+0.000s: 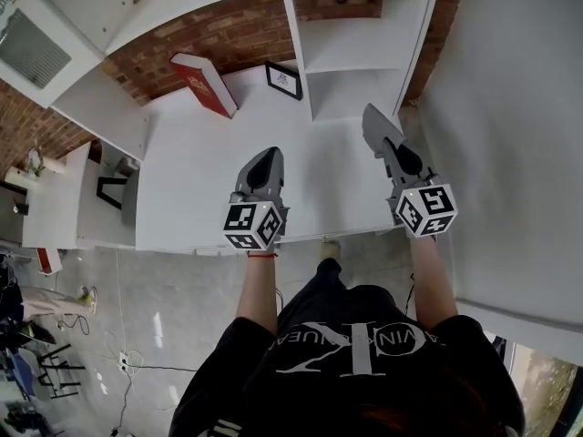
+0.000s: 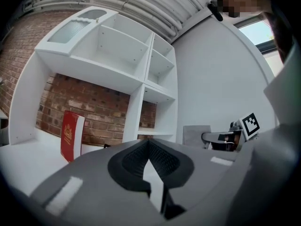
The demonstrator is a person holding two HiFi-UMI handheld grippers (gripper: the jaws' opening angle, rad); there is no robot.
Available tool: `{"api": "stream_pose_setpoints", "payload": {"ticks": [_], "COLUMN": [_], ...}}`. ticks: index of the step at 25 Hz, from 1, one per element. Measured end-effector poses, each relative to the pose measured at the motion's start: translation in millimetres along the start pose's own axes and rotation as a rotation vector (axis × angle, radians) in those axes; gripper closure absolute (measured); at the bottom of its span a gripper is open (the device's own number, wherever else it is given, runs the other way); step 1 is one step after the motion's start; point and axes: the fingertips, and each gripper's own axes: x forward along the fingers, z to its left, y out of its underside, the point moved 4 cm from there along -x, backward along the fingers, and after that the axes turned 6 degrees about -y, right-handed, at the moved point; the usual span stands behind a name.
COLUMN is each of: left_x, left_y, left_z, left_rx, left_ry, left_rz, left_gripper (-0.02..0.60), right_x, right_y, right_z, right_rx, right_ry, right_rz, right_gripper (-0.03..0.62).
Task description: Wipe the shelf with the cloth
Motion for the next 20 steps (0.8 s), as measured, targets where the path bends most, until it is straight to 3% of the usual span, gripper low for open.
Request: {"api": "stream_pose_setpoints", "payload": {"ticks": [13,16,20], "left_x": [113.0,125.7,136.6], "left_y": [-12.7,-12.1,-12.3], "left_z": [47.8,52.2,56.2], "left_rx": [0.005,-0.017,-0.031], "left_ry": [0.064,0.071,0.077], "left_rz": [0.0,-0.002,-0.001], "left_gripper": [0.572,0.572,0.572], "right_x": [118.6,141.7,179.0], "right_y": [-45.4,-62.1,-76.2], "right_z": [-50.8,-58.6,-66.7], "right_rx": [-0.138,-0.263,-0.558], "right_ry": [0.042,0.058,0.09], "right_rz": [-0.016,0.002,0.102], "right_gripper": [0.572,0.572,0.572]}}
